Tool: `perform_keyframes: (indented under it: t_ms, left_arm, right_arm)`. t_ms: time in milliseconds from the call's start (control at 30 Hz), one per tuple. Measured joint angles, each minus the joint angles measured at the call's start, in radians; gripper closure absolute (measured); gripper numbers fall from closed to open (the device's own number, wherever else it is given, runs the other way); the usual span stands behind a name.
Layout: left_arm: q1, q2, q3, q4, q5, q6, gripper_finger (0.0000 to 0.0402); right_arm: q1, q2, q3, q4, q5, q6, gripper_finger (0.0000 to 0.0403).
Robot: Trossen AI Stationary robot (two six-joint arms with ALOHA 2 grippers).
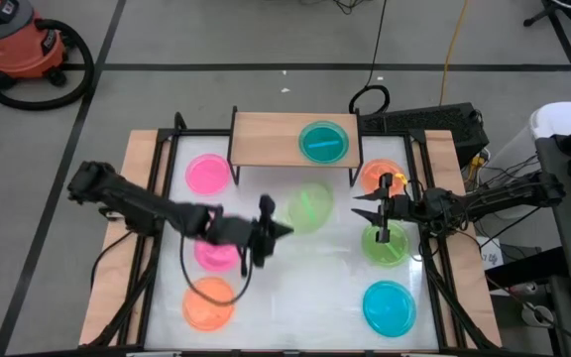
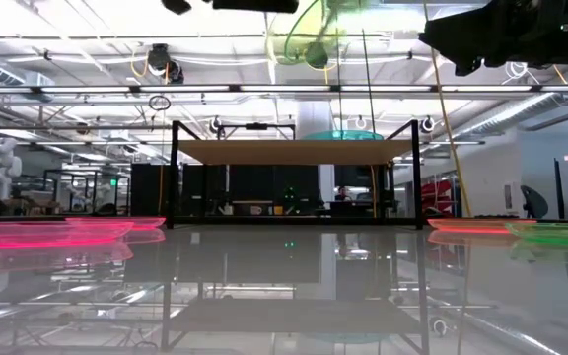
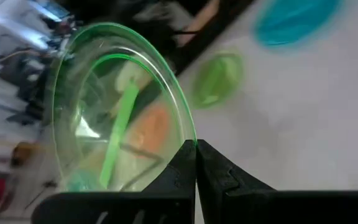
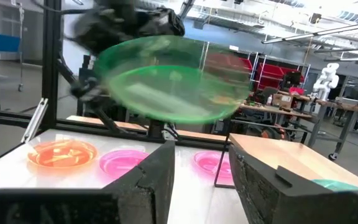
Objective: Place and stack plates onto a shelf
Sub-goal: Stack the bottom green plate on top of the blue plate on the shelf
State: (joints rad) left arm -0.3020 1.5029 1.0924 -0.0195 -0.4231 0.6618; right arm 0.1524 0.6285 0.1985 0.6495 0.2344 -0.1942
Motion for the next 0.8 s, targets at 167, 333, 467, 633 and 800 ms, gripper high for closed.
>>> perform_keyframes:
  t_ms: [167, 333, 467, 633, 800]
  left_arm:
    - [0.163, -0.055, 0.001, -0.001, 0.089, 0.056, 0.0401]
    - [0.333, -0.057, 0.016, -0.001, 0.272, 0.114, 0.0401]
    - [0.438, -0.038, 0.083, -0.047, 0.343, 0.115, 0.0401]
    - [0.527, 0.018, 0.168, -0.092, 0.444, 0.126, 0.0401]
    - [0.586, 0.165, 0.282, -0.148, 0.504, 0.133, 0.0401]
  right_arm:
    - [0.000, 0.000, 0.000, 0.006, 0.000, 0.000, 0.0266]
    - [0.000, 0.000, 0.000, 0.005, 0.000, 0.000, 0.0266]
    - [0.000, 0.000, 0.000, 0.006, 0.001, 0.000, 0.0266]
    - [0.000, 0.001, 0.000, 0.020, 0.002, -0.005, 0.0266]
    - [0.000, -0.005, 0.000, 0.029, 0.006, -0.026, 0.0266]
